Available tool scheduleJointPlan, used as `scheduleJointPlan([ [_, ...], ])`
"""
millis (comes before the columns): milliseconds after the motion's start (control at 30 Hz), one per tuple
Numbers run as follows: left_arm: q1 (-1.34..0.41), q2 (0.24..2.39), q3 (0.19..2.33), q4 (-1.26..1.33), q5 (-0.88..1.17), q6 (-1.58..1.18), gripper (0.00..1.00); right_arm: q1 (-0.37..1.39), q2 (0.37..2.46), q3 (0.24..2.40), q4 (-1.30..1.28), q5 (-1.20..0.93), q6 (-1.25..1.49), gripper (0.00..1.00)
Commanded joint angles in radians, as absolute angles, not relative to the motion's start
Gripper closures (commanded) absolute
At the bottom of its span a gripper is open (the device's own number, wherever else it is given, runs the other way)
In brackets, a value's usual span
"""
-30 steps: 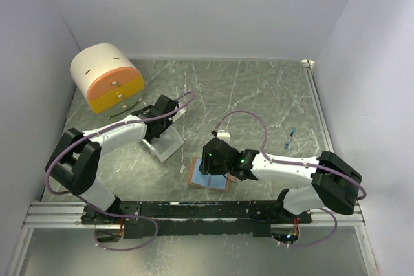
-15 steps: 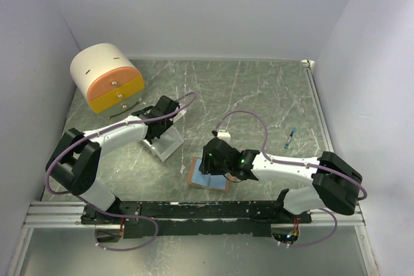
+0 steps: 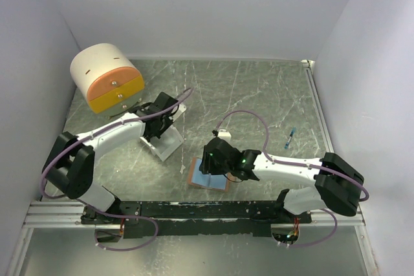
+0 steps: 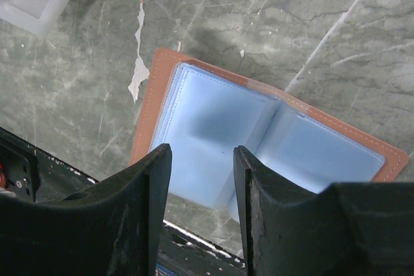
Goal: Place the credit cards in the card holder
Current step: Pick up the credit card from the storage box.
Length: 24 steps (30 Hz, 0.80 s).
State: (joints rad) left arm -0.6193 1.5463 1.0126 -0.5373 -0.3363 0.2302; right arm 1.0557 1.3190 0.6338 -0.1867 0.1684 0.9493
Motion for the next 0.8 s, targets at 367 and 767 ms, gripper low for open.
scheduleJointPlan([
  [367,-0.624,1.43,1.028,-0.583,-0.292,0.145,0.93,1.062,1.287,0.65,-0.212,0.188,0.957,0.57],
  [767,-0.624,1.375,1.188,-0.727,-0.3,-0.08,0.93,1.062,1.252,0.647,-0.24,0.202,0.973,0.57],
])
